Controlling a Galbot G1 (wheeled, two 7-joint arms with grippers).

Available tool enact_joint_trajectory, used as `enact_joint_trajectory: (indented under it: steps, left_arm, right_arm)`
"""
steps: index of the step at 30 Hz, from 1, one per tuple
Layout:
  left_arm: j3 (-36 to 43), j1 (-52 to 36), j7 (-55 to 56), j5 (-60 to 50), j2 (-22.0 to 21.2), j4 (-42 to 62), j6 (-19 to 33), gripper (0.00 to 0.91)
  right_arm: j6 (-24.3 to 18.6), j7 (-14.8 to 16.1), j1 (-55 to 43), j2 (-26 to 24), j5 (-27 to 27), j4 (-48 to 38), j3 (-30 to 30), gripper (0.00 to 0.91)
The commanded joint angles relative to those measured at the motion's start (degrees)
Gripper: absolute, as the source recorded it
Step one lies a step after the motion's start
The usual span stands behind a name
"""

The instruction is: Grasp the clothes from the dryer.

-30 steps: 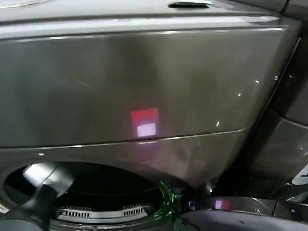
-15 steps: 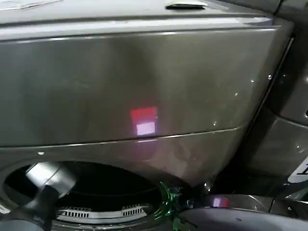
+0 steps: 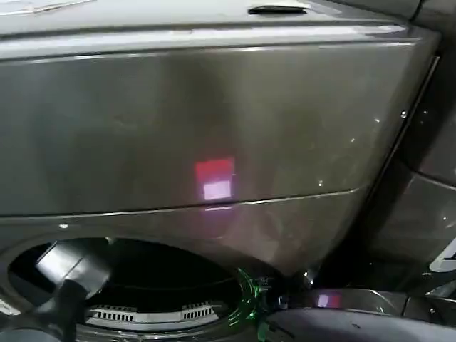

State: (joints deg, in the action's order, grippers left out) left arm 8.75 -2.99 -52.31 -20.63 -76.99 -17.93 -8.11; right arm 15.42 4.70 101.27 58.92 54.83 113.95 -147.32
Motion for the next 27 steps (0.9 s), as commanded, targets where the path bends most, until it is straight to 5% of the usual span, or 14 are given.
enact_joint_trajectory:
  steps: [1, 17, 27]
  left_arm:
    - [-16.9, 8.3, 21.5, 16.6, 2.1, -11.9, 2.8, 0.000]
    - [-38.7, 38.7, 40.3, 37.0, -2.5, -52.3, 10.5, 0.000]
    - [-44.9, 49.9, 46.0, 30.7, -8.0, -63.2, 15.5, 0.000]
  right_arm:
    - [-0.1, -0.1, -0.1, 0.2, 0.0, 0.1, 0.4, 0.907]
    - [-1.4, -1.1, 0.6, 0.0, -1.1, -0.1, 0.1, 0.907]
    - [-2.4, -1.0, 0.9, 0.8, -3.9, -0.2, 0.1, 0.907]
